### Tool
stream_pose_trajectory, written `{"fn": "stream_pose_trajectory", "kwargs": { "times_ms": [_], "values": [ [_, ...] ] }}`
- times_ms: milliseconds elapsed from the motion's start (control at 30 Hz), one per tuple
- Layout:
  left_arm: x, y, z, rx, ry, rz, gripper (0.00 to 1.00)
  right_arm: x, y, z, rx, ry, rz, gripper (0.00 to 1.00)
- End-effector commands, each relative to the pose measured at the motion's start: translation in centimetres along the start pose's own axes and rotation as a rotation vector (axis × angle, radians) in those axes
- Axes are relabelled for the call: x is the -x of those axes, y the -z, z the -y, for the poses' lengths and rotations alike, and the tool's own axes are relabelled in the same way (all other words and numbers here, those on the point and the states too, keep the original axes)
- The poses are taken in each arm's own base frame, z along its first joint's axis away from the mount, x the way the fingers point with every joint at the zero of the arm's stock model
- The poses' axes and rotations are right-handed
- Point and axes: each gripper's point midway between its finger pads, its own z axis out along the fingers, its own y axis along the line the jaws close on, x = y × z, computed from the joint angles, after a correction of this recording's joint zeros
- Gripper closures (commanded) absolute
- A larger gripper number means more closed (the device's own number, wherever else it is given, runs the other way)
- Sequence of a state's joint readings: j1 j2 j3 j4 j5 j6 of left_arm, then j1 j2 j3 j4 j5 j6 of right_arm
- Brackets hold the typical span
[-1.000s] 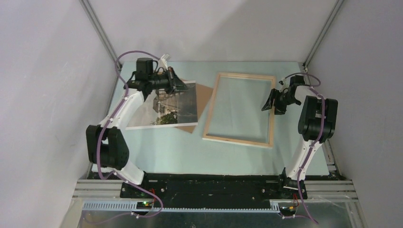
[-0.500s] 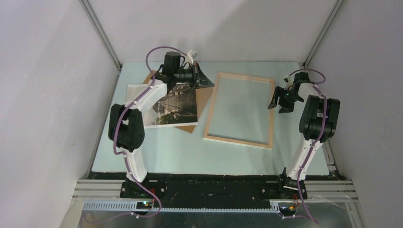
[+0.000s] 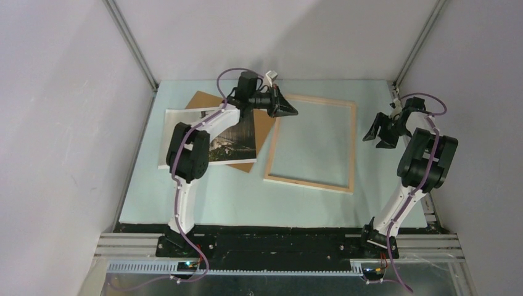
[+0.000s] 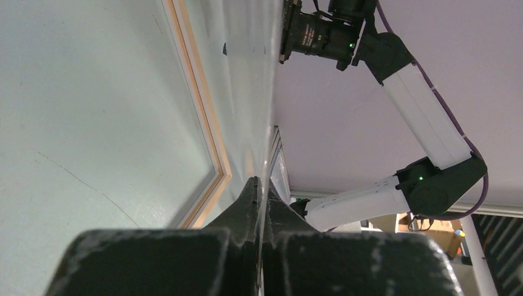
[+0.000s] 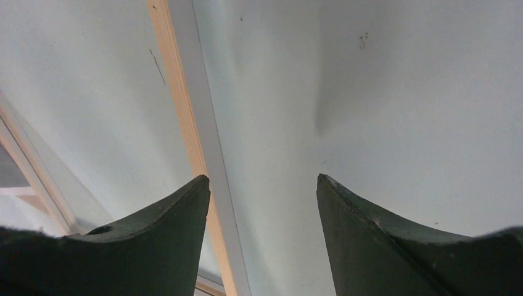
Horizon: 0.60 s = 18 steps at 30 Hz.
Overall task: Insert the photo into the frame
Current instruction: Turn over the photo frame at the center of the board, then adjust the photo frame at the center of the board.
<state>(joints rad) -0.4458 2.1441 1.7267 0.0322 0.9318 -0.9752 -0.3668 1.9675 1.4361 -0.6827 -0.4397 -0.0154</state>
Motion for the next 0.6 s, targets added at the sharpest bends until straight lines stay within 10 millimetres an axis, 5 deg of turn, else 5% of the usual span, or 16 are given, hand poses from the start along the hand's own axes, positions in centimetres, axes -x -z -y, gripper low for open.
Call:
{"fn": "stream_pose_trajectory", "kwargs": {
  "times_ms": [0, 567],
  "values": [
    [0.6, -1.1, 2.7, -0.095, -0.049, -0.022, 1.0, -0.3, 1.1, -0.5, 0.039, 0.013, 0.016, 0.32],
    [-0.7, -3.4, -3.2, -0.045, -0.023, -0.092, 1.0, -1.6, 0.5, -0.6, 0.074, 0.002, -0.007, 0.35]
  ]
}}
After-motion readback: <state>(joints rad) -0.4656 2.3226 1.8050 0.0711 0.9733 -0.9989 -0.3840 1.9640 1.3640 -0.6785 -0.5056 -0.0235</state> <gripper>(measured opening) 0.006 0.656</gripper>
